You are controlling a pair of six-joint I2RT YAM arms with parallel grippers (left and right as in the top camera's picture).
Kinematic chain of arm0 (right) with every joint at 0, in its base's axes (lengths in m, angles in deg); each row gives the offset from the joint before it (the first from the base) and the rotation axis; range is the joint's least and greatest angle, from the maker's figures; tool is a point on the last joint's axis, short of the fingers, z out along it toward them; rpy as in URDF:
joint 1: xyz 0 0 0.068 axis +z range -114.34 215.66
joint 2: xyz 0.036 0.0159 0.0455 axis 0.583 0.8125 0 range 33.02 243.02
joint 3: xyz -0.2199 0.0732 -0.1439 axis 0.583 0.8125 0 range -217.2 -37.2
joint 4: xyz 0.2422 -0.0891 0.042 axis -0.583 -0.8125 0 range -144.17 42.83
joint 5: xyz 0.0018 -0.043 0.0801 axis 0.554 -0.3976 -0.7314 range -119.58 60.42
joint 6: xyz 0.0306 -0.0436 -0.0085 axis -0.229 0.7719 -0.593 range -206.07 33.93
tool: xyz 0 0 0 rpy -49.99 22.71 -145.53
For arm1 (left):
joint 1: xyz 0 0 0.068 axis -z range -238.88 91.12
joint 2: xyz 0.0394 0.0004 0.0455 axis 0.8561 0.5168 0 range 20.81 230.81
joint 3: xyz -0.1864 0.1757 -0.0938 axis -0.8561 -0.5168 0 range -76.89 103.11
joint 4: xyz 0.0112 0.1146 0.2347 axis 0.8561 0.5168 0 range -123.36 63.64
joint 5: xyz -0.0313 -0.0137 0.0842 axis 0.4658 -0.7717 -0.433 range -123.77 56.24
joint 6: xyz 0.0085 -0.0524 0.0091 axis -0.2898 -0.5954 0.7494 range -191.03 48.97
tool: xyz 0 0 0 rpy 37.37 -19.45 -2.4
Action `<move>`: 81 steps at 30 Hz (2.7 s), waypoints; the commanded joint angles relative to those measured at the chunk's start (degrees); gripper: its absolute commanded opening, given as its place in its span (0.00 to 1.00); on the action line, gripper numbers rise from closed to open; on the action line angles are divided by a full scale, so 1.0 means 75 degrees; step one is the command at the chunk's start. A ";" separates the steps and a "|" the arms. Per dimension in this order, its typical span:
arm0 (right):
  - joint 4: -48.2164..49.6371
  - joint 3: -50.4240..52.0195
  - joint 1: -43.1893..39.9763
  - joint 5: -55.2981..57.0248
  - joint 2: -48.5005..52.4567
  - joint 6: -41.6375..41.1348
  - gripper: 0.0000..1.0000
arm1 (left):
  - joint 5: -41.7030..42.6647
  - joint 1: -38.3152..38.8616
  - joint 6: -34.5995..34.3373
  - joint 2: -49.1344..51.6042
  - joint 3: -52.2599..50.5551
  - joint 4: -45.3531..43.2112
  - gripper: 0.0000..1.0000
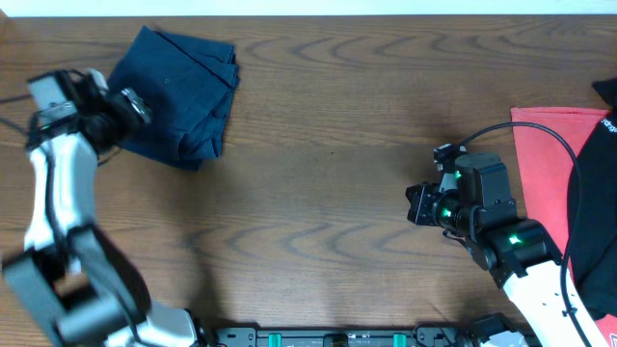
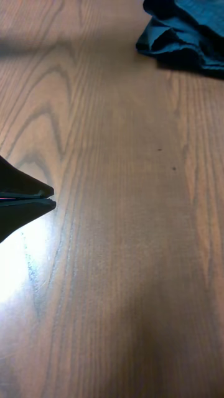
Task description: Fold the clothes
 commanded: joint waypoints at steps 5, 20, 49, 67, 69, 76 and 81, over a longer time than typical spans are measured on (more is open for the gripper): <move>0.0227 -0.0017 0.0012 -0.0073 -0.0035 0.0061 0.01 | -0.0128 0.0329 0.0790 -0.1174 0.0178 -0.0210 0.11; 0.0207 -0.0015 0.0012 0.0364 -0.0035 0.0437 0.01 | 0.0568 0.1198 0.1953 0.2296 0.0099 -0.0842 0.08; 0.0254 -0.1530 0.0012 0.0262 -0.1142 0.2349 0.99 | -0.2180 0.3413 0.1883 -0.4832 0.1851 0.6747 0.98; -0.0294 -0.1527 -0.0029 0.0041 -0.1649 0.2349 0.99 | -0.2177 0.3413 0.1883 -0.4884 0.1851 0.6776 0.98; -0.0160 -0.1530 -0.0082 0.0032 -0.1714 0.2460 0.99 | -0.2177 0.3413 0.1883 -0.4884 0.1851 0.6776 0.98; -0.0388 -0.1550 -0.0233 0.0536 -0.2754 0.3255 0.99 | -0.2177 0.3413 0.1883 -0.4884 0.1851 0.6776 0.98; -0.0551 -0.1134 -0.0437 0.1784 -0.3867 0.3270 0.99 | -0.2177 0.3413 0.1883 -0.4884 0.1851 0.6776 0.98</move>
